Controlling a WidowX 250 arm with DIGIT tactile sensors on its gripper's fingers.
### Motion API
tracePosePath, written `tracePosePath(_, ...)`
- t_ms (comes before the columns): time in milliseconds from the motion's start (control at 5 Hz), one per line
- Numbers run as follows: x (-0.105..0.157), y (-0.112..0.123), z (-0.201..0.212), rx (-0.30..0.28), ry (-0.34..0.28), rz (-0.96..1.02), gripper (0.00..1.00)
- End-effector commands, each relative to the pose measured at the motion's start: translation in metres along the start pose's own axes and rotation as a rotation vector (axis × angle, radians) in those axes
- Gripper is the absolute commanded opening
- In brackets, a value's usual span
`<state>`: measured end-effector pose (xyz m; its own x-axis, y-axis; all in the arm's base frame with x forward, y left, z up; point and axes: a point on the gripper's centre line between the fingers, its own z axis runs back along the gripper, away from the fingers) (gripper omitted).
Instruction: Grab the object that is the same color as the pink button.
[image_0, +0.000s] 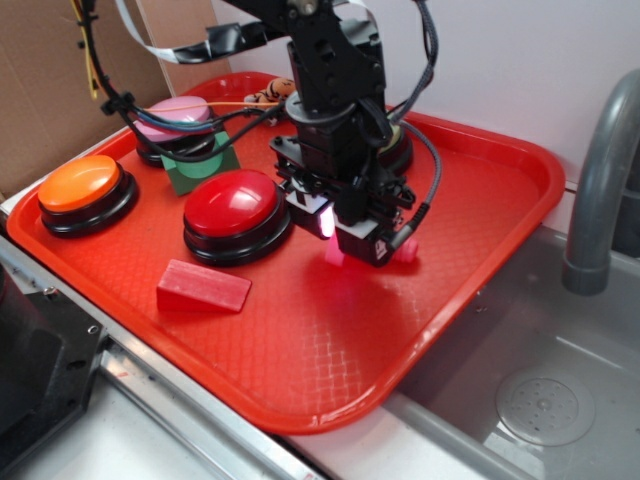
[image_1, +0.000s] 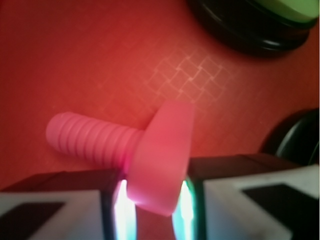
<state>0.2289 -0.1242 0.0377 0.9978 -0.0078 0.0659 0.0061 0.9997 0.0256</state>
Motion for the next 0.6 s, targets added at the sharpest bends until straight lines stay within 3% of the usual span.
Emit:
tracePosePath(0, -0.001, 0.013, 0.102, -0.08, -0.052, -0.069, 0.0)
tracePosePath(200, -0.02, 0.04, 0.153, -0.05, -0.04, -0.048, 0.0)
tracePosePath(400, -0.041, 0.075, 0.189, 0.018, 0.035, 0.031, 0.0)
